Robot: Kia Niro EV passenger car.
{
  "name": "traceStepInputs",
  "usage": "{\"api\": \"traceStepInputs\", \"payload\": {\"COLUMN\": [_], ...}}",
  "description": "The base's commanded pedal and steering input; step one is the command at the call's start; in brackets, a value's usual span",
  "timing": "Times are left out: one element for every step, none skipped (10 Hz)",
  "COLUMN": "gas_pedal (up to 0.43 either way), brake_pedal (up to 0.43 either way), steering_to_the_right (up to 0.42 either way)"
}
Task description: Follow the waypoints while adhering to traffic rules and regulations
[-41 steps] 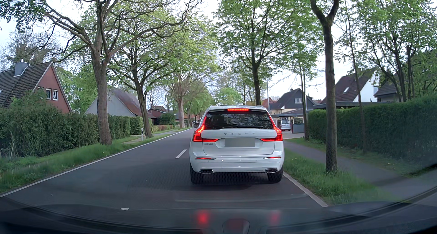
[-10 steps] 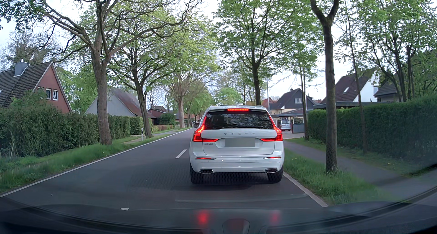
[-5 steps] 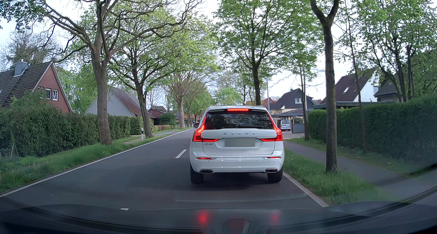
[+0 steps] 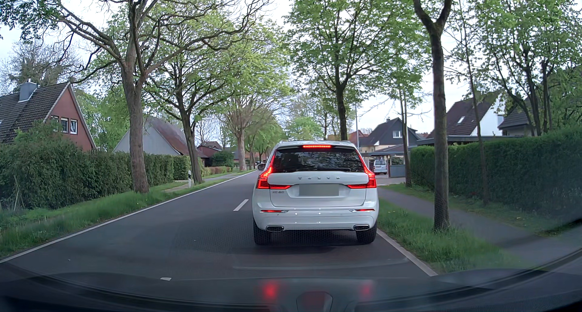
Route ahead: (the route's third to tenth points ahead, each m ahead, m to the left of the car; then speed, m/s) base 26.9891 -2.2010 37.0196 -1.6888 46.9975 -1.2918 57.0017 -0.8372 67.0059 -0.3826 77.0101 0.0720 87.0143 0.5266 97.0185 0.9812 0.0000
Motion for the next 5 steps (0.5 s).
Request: {"api": "traceStepInputs", "payload": {"gas_pedal": [0.000, 0.000, 0.000, 0.000, 0.000], "brake_pedal": [0.134, 0.134, 0.140, 0.134, 0.134], "steering_to_the_right": [0.003, 0.003, 0.003, 0.003, 0.003]}}
